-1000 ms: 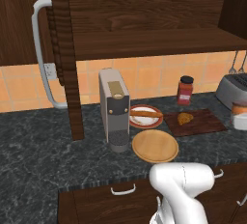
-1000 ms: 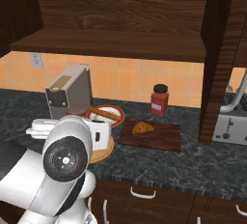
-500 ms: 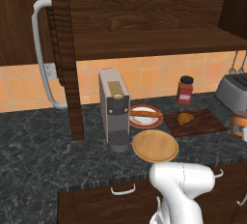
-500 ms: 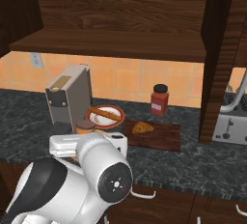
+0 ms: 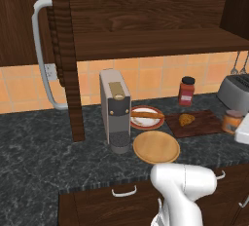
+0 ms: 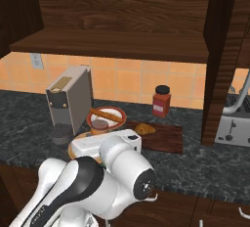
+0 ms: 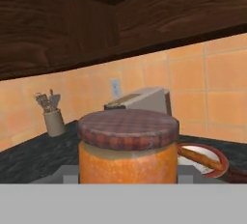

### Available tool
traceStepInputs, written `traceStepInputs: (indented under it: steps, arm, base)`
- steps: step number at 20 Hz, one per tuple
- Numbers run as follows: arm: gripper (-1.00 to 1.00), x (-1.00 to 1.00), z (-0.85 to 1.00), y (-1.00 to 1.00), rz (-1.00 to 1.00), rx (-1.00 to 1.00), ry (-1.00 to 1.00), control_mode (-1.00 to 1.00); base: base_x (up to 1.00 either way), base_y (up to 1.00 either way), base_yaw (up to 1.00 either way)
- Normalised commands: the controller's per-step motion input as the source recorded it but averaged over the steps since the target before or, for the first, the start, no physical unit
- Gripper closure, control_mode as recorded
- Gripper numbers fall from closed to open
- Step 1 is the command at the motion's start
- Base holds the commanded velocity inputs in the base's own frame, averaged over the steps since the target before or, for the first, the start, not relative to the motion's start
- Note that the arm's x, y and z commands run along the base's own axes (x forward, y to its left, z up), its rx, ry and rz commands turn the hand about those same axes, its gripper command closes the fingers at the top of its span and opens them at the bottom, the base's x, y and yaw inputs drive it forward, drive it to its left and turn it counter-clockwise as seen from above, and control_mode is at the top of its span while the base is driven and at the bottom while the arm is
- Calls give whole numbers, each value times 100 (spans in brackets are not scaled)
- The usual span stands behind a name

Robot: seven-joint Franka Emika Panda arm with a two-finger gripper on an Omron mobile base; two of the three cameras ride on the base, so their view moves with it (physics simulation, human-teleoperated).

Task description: From the different types of pastries on the counter, select a croissant and place it on the cutting board. Then retrieve a jar of jam from the cabinet and place it alongside the croissant on the cutting board.

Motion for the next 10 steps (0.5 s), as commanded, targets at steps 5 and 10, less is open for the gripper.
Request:
traceStepInputs:
  steps: [5,10]
  arm:
    - [100,24,-9,-10,0,1,-4,-100]
    - [100,80,-17,-69,0,0,-1,-100]
  base:
    - [0,0,0]
    - [0,0,0]
